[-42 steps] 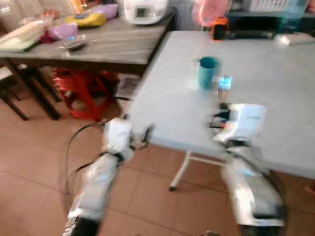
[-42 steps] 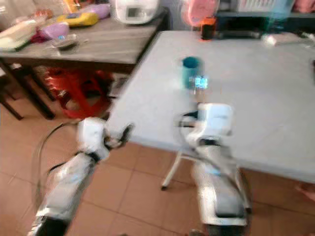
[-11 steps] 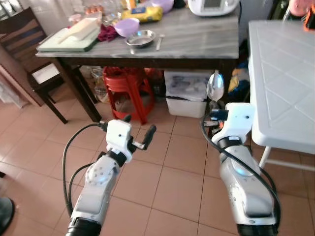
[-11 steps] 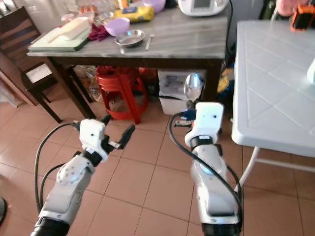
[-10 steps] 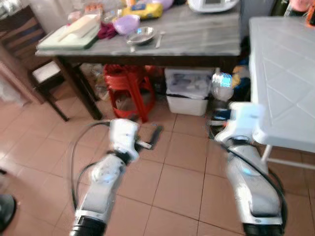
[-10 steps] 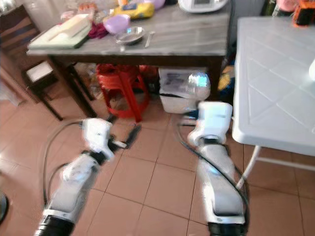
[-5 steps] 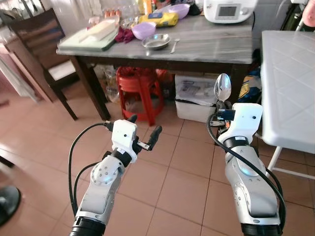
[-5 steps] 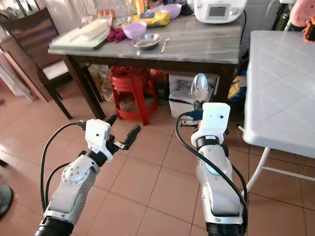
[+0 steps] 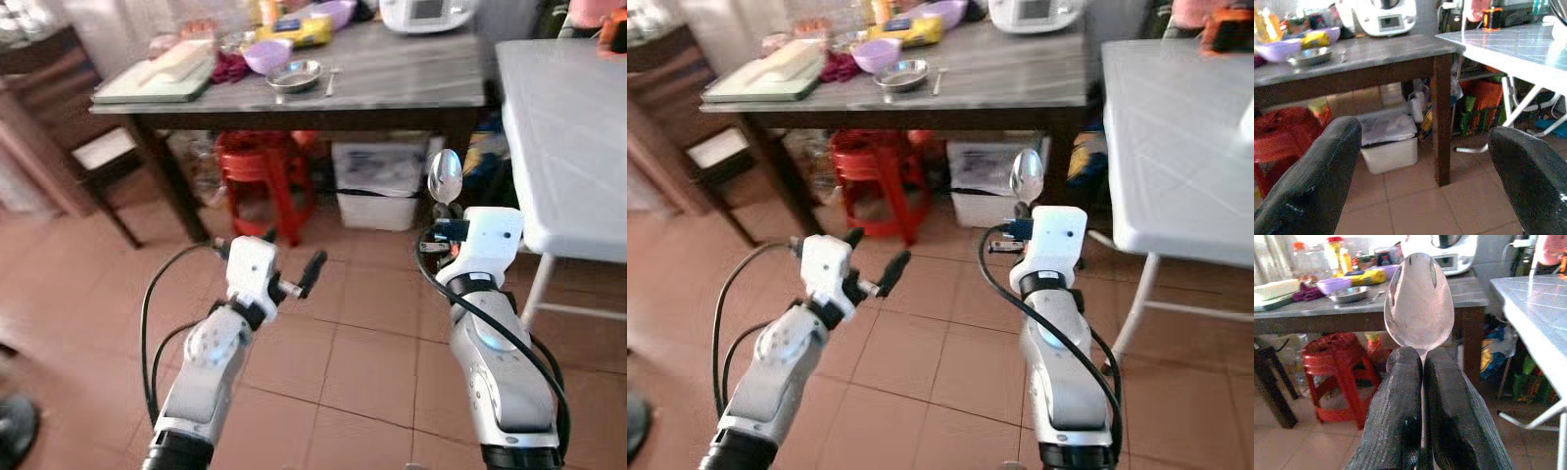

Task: Setting the table

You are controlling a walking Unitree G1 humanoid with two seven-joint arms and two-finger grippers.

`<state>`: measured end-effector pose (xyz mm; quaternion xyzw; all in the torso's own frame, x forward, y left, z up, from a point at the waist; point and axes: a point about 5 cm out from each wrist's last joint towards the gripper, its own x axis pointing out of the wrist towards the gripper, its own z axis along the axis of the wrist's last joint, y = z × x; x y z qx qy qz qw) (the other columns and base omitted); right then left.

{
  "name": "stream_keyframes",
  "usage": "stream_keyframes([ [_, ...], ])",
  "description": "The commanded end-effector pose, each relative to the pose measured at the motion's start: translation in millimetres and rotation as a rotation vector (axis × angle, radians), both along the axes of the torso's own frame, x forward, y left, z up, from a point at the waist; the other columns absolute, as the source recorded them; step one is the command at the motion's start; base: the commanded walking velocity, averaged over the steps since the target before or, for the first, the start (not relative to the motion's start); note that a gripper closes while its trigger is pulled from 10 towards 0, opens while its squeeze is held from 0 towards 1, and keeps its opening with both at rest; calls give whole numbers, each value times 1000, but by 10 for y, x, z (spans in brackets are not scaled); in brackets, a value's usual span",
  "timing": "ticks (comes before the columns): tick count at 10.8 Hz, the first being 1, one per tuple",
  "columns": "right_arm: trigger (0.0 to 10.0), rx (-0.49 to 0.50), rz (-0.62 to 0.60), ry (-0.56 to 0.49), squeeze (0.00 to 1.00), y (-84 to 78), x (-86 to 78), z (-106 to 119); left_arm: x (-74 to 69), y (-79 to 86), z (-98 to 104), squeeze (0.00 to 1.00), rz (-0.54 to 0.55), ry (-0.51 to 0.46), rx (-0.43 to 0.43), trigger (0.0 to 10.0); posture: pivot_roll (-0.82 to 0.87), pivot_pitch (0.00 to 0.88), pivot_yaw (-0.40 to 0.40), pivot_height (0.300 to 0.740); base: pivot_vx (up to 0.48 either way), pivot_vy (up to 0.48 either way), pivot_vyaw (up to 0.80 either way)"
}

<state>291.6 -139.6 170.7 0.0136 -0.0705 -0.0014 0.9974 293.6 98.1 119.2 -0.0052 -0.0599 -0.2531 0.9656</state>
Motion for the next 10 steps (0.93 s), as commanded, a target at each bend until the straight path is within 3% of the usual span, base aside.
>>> stream_keyframes([
  [1, 10000, 7, 30, -22, 0, 84, -8, 51, -5, 110, -32, 0, 33, 11, 18, 10000, -115, 95, 150, 740, 0, 349, 0],
  [4, 10000, 6, 29, -21, 0, 82, -12, 47, -11, 95, -42, 0, 30, 14, 21, 10000, -114, 96, 149, 740, 0, 349, 0],
  [10, 10000, 3, 29, -21, 0, 84, -19, 45, -35, 65, -2, 0, 4, -1, -15, 10000, -114, 102, 150, 740, 45, 0, 0],
])
